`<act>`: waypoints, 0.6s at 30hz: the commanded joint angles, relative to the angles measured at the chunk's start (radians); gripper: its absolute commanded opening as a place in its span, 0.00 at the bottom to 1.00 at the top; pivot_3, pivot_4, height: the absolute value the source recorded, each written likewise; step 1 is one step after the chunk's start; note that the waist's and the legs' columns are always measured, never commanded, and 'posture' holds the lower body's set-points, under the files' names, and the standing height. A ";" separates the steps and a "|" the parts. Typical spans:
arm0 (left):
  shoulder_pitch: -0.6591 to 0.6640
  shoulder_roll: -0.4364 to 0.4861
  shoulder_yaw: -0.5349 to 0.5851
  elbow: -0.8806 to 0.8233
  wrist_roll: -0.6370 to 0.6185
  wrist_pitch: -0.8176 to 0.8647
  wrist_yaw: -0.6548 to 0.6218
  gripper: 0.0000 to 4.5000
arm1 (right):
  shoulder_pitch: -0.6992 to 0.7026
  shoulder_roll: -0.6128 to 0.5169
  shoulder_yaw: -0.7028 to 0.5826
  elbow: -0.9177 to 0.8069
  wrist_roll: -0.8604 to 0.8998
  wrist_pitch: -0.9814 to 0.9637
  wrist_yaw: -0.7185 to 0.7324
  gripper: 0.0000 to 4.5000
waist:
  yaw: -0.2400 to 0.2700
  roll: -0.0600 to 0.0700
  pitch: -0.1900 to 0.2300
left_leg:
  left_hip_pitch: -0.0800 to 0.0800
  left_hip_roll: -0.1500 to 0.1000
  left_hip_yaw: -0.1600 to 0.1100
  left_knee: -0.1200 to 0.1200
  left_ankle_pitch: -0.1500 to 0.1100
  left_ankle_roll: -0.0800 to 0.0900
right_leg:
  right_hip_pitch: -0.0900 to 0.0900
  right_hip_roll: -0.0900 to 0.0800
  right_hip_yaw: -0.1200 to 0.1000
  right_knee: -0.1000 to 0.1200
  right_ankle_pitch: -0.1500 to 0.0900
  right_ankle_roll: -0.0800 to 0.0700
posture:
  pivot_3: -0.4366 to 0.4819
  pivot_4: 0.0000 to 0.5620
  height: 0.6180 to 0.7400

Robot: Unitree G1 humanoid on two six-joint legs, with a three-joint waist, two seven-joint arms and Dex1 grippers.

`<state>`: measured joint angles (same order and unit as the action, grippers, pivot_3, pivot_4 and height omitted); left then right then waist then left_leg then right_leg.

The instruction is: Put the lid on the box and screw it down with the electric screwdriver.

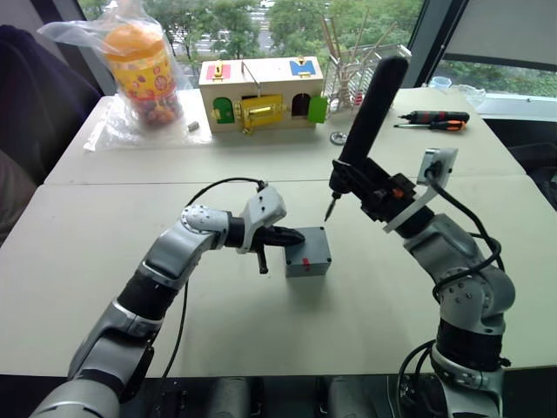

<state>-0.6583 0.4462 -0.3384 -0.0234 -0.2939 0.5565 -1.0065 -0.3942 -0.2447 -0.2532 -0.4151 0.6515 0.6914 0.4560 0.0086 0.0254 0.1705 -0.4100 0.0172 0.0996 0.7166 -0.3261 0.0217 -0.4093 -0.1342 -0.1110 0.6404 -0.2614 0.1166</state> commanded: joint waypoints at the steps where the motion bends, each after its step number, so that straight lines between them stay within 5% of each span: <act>1: 0.015 0.000 0.005 -0.033 0.000 0.000 -0.006 0.00 | 0.003 -0.005 0.020 -0.025 0.000 -0.062 0.005 0.39 | 0.001 0.000 0.000 | 0.000 0.000 0.000 0.000 0.000 0.000 | 0.000 0.000 0.000 0.000 0.000 0.000 | 0.48 0.27 0.74; 18: 0.021 -0.006 0.012 -0.042 -0.003 0.005 0.002 0.00 | 0.037 -0.032 0.078 0.029 -0.041 -0.140 0.012 0.39 | 0.002 0.000 0.000 | 0.000 0.000 -0.004 0.000 0.000 0.000 | 0.000 0.000 0.000 0.000 0.000 0.000 | 0.48 0.27 0.74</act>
<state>-0.6418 0.4407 -0.3372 -0.0442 -0.2946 0.5603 -1.0020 -0.3526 -0.2692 -0.1790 -0.3564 0.6096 0.5882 0.4586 0.0105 0.0254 0.1705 -0.4100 0.0172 0.0957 0.7168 -0.3261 0.0220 -0.4092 -0.1342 -0.1110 0.6404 -0.2614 0.1166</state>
